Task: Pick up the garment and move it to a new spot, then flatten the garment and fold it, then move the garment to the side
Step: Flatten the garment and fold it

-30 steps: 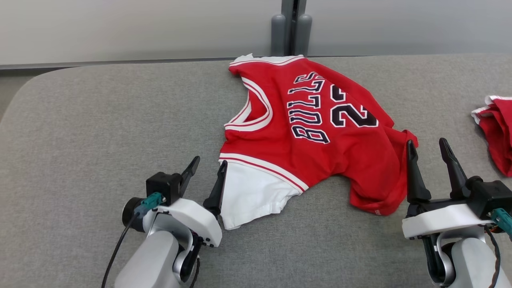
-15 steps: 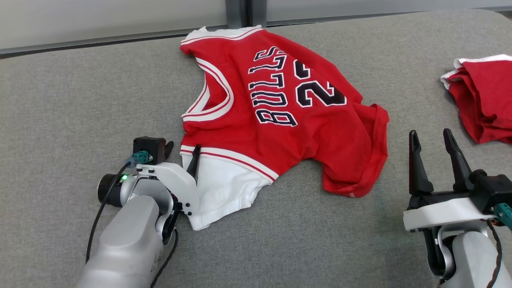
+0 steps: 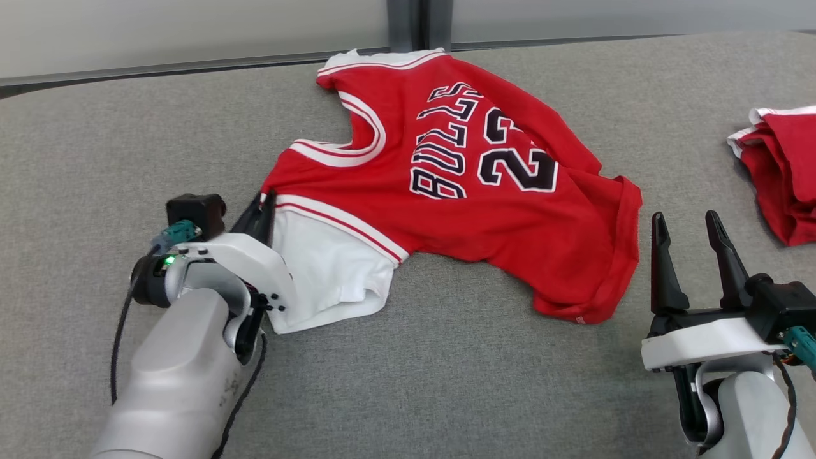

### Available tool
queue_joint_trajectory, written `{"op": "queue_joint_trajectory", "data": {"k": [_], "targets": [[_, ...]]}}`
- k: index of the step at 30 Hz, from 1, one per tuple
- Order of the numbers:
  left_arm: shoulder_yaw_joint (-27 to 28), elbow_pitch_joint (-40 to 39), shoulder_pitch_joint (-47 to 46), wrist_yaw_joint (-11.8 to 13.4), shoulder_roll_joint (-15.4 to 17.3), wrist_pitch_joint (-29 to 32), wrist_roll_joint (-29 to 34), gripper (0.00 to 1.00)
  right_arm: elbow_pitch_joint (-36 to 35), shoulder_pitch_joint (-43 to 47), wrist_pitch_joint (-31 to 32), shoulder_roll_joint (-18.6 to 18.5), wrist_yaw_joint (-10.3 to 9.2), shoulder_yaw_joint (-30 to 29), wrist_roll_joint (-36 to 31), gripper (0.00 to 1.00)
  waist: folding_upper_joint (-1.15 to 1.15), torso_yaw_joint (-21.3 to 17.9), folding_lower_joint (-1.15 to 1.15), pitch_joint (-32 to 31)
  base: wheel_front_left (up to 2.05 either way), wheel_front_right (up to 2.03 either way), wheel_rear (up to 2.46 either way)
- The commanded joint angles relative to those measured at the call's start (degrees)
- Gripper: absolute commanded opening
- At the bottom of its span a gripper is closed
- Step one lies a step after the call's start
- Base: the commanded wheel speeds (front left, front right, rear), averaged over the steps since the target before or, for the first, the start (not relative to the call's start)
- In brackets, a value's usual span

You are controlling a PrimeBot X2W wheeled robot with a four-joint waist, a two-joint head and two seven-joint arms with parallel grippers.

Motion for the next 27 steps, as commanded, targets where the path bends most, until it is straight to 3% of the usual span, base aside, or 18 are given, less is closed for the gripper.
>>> {"op": "queue_joint_trajectory", "data": {"k": [1,9,15,17,20,21,22,23,24,27], "targets": [[1.63,-1.19,-0.81,0.83,1.34,-0.62,-0.7,0.0,0.27,0.05,-0.24,-0.28,0.0,-0.08,-0.16,1.0,0.0,1.34,0.0,-0.75,0.0,0.0,0.0],[10.07,-11.07,3.99,3.94,4.81,-0.86,0.24,0.0,1.6,0.36,0.13,-0.5,0.0,0.13,-0.31,1.0,0.0,4.7,0.0,-2.33,0.0,0.0,0.0],[14.79,-12.97,8.74,4.97,5.77,-0.87,1.39,0.0,2.41,0.59,0.4,-0.6,0.0,0.29,-0.24,1.0,0.0,6.53,0.0,-3.39,0.0,0.0,0.0],[15.78,-12.75,9.99,5.06,5.58,-0.87,1.68,0.0,2.68,0.83,0.48,-0.63,0.0,0.26,-0.2,1.0,0.0,7.15,0.0,-3.71,0.0,0.0,0.0],[14.65,-10.23,11.83,2.7,4.11,-0.8,2.27,0.0,3.07,1.02,0.75,-0.75,0.0,0.26,-0.08,1.0,0.0,7.98,0.0,-4.25,0.0,0.0,0.0],[14.35,-10.0,11.54,2.07,4.01,-0.81,2.45,0.33,3.18,1.04,0.86,-0.78,0.0,0.3,-0.07,1.0,0.0,8.24,0.0,-4.42,0.0,0.0,0.0],[14.35,-10.0,11.54,2.07,4.01,-0.81,2.45,0.33,3.18,1.04,0.86,-0.78,0.0,0.3,-0.07,1.0,0.0,8.24,0.0,-4.42,0.0,0.0,0.0],[14.35,-10.16,11.32,1.61,4.04,-0.81,2.68,0.55,3.26,1.02,0.93,-0.81,0.0,0.42,-0.08,1.0,0.0,8.52,0.0,-4.62,0.0,0.0,0.0],[14.42,-10.74,11.49,1.12,3.77,-0.81,2.95,0.96,3.25,0.98,0.85,-0.86,0.0,0.37,-0.03,1.0,0.0,8.82,0.0,-4.84,0.0,0.0,0.0],[15.81,-15.91,13.77,-0.29,2.56,-0.79,3.99,1.0,2.61,1.22,0.57,-1.07,0.0,0.57,0.37,1.0,0.0,9.98,0.0,-5.81,0.0,0.0,0.0]]}}
